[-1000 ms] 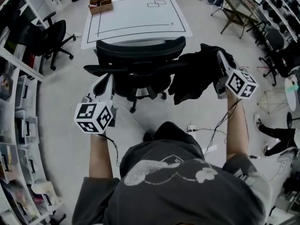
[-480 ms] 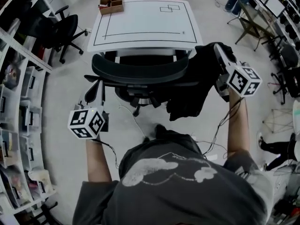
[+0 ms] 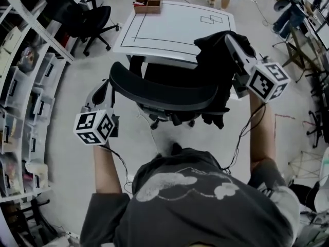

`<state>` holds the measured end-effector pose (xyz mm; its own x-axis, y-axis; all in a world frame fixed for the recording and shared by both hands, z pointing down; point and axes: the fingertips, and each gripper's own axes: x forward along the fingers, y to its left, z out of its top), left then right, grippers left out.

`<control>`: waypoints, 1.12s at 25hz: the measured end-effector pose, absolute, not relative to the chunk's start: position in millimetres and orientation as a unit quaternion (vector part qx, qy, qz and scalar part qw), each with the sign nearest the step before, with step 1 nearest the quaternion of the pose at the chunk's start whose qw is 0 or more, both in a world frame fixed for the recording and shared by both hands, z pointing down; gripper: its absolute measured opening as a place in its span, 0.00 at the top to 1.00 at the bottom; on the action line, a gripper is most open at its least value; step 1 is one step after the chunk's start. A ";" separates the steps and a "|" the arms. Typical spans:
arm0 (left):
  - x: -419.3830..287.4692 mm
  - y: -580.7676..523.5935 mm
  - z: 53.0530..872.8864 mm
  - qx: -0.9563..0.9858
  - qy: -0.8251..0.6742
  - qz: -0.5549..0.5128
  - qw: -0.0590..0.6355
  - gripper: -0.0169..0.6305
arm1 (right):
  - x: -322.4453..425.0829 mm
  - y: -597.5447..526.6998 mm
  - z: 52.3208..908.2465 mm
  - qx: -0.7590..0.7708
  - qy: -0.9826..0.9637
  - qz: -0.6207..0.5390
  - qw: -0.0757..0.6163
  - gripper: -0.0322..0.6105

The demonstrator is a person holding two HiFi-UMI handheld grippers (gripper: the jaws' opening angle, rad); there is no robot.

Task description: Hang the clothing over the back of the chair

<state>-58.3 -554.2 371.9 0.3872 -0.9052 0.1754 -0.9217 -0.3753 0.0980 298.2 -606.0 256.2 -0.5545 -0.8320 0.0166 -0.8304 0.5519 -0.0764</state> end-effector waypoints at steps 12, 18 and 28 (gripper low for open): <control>-65.2 -559.0 352.5 0.803 -0.589 0.033 0.084 0.97 | 198.7 -633.6 209.3 -0.340 0.940 0.008 0.010 0.96; -75.4 -543.1 343.5 0.818 -0.569 0.014 0.078 0.97 | 166.4 -598.1 185.3 -0.328 0.944 0.028 0.025 0.96; -83.6 -502.8 329.8 0.854 -0.516 0.004 0.067 0.97 | 138.0 -521.8 170.5 -0.357 0.932 0.055 0.027 0.96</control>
